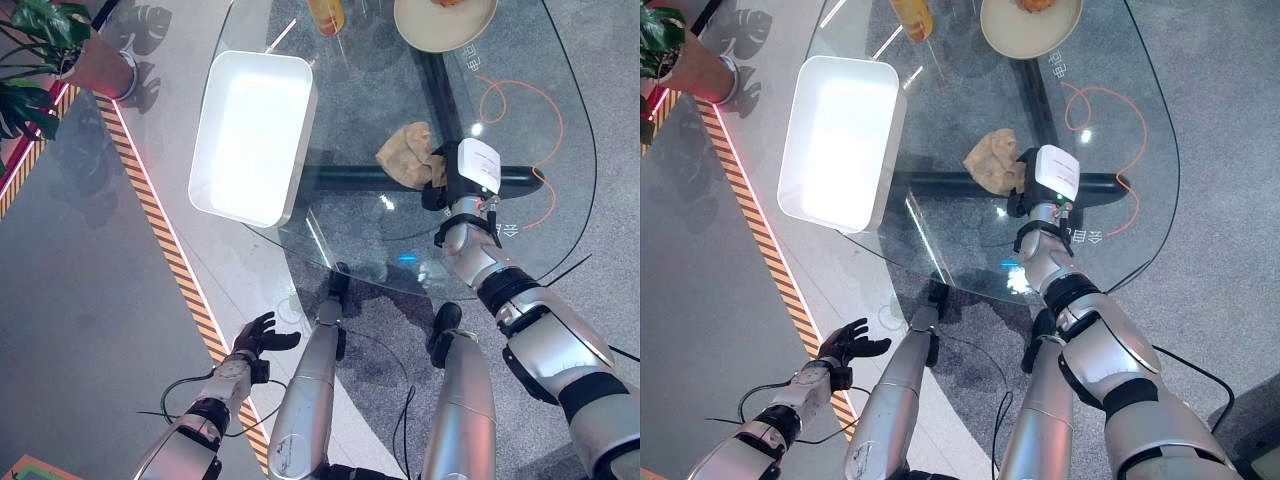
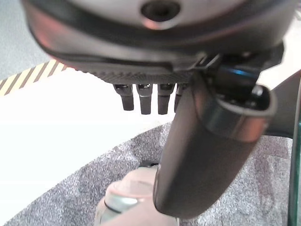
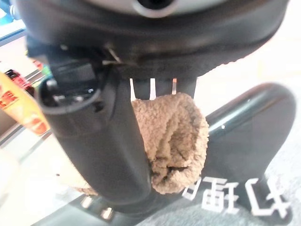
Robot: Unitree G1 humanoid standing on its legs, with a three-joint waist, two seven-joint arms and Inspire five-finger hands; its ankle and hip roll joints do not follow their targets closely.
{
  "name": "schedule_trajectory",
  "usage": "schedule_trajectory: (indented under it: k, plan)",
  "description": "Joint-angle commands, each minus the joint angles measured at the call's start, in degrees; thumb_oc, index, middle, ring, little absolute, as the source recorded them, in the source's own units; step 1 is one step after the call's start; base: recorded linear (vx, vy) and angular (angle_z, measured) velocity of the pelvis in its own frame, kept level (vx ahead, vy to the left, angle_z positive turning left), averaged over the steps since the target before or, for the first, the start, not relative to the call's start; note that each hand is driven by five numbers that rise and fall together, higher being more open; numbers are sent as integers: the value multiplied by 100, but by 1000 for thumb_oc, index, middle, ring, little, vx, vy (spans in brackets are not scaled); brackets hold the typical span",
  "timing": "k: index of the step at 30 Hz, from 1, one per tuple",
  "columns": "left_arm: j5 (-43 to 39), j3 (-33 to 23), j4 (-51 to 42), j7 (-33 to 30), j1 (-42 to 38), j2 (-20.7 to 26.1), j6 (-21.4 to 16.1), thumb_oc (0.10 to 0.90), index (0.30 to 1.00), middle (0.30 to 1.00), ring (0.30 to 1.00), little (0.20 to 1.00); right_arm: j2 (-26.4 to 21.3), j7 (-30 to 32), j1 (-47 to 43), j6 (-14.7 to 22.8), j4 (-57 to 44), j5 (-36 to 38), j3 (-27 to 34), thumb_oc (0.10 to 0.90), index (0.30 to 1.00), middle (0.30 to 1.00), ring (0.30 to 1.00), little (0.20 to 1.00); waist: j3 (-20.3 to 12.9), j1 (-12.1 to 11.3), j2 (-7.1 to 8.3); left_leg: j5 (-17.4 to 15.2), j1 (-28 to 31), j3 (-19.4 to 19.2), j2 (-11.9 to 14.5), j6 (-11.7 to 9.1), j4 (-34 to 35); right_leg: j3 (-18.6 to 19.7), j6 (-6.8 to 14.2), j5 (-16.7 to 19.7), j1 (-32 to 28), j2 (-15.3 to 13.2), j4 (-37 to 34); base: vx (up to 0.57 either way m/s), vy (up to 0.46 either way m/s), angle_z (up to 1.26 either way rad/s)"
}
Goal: Wipe the table with a cloth and put it in the basket.
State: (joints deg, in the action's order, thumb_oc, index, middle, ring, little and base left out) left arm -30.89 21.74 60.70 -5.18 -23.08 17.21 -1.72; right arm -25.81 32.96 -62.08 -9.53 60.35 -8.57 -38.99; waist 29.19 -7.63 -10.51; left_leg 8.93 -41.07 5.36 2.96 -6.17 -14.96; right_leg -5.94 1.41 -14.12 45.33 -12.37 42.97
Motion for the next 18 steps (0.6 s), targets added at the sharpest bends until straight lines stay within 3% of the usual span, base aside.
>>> schedule_trajectory:
  k: [1, 7, 16, 18]
  plan:
    - [-183, -56, 177, 9, -2, 325, -105, 800, 900, 900, 900, 900, -1145, 942, -720, -347, 445, 29, 444, 100, 300, 300, 300, 200, 61, 114, -6, -1085, 177, -627, -481, 717, -874, -95, 1, 892, -214, 214, -1153, 0, 0, 0]
    - [-219, -122, 151, 28, 12, 470, -64, 800, 900, 900, 900, 900, -1417, 1347, -550, -375, 778, 602, 976, 100, 300, 300, 300, 200, 61, 160, 99, -1139, 119, -619, -438, 743, -909, -108, 20, 899, -204, 274, -1186, 0, -24, 1]
    - [-234, -301, 214, 89, -56, 713, 20, 800, 900, 900, 900, 900, -1907, 1692, -168, -124, 1084, 1260, 1712, 100, 300, 300, 300, 200, 61, 285, 265, -1184, 31, -593, -387, 766, -960, -76, 48, 918, -161, 390, -1209, -10, -31, 1]
    - [-233, -351, 248, 124, -141, 787, 56, 800, 900, 900, 900, 900, -1975, 1692, -163, -28, 1216, 1358, 1829, 100, 300, 300, 300, 200, 61, 298, 295, -1033, -107, -613, -367, 792, -945, -121, 6, 1071, -54, 397, -1260, -75, -21, -1]
